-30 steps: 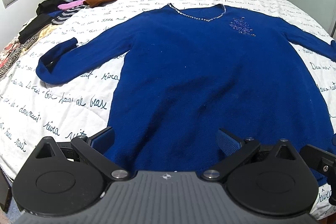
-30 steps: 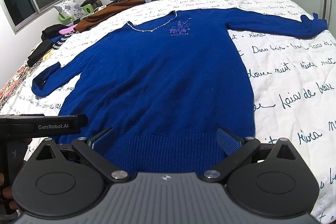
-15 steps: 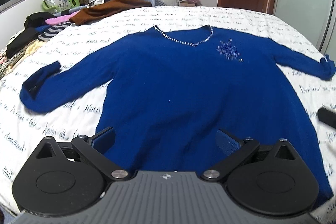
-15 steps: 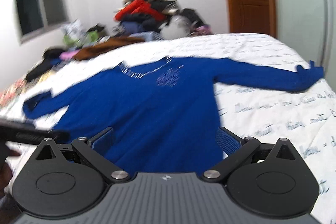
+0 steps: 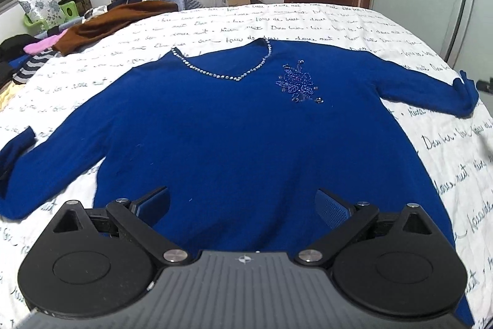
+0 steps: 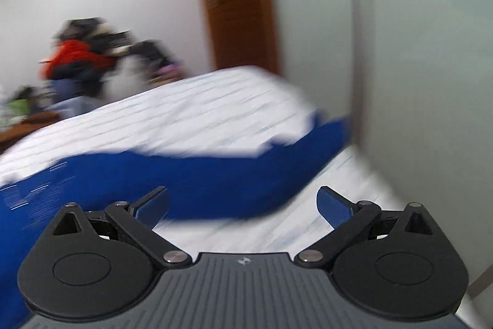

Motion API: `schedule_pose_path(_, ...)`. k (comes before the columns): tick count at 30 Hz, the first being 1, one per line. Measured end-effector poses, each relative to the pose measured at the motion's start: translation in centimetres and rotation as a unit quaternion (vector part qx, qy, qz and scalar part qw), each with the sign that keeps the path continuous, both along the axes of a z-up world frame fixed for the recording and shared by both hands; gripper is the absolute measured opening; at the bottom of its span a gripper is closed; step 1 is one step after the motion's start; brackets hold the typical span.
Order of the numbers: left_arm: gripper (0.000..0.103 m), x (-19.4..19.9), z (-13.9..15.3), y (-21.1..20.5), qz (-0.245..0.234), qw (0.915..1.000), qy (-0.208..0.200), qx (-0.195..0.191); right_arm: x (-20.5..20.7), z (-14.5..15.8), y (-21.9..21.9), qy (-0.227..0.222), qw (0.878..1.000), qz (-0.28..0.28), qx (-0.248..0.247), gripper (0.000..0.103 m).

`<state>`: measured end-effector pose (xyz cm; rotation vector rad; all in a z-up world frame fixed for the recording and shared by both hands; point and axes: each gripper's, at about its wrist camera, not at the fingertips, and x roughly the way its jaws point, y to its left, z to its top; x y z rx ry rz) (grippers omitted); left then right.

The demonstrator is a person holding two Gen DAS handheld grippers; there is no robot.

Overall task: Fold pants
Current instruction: 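Reach the right tool to the sweater's sleeve cuff and close on it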

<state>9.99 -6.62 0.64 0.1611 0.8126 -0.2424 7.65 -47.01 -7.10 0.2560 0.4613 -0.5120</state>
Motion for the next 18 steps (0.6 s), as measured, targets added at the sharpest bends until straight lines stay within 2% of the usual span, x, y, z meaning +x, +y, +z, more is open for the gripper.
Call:
schedule_pose_path(4, 0.1, 1.1, -0.7, -0.9, 0.0, 0.9998, 0.018, -0.013, 4.6, -0.8, -5.6, 0.028, 0.998, -0.05, 0.0, 0.076)
schedule_pose_path(7, 0.1, 1.6, -1.3, -1.8, -0.007, 0.9995, 0.029, -0.011, 7.9, -2.0, -9.3, 0.057, 0.995, -0.077, 0.018, 0.064)
schedule_pose_path(11, 0.1, 2.1, -1.6, -2.8, -0.023, 0.9995, 0.023, 0.005, 10.1, -3.1, -11.9, 0.068, 0.994, -0.077, 0.048, 0.064)
schedule_pose_path(14, 0.1, 2.8, -1.7, -3.7, -0.028, 0.9993, 0.019, 0.015, 11.8, -3.5, -12.2, 0.09, 0.993, -0.068, 0.043, 0.064)
schedule_pose_path(18, 0.1, 3.6, -1.8, -4.7, -0.047, 0.9982, 0.027, 0.026, 13.0, -3.5, -13.2, 0.116, 0.988, -0.087, 0.046, 0.064)
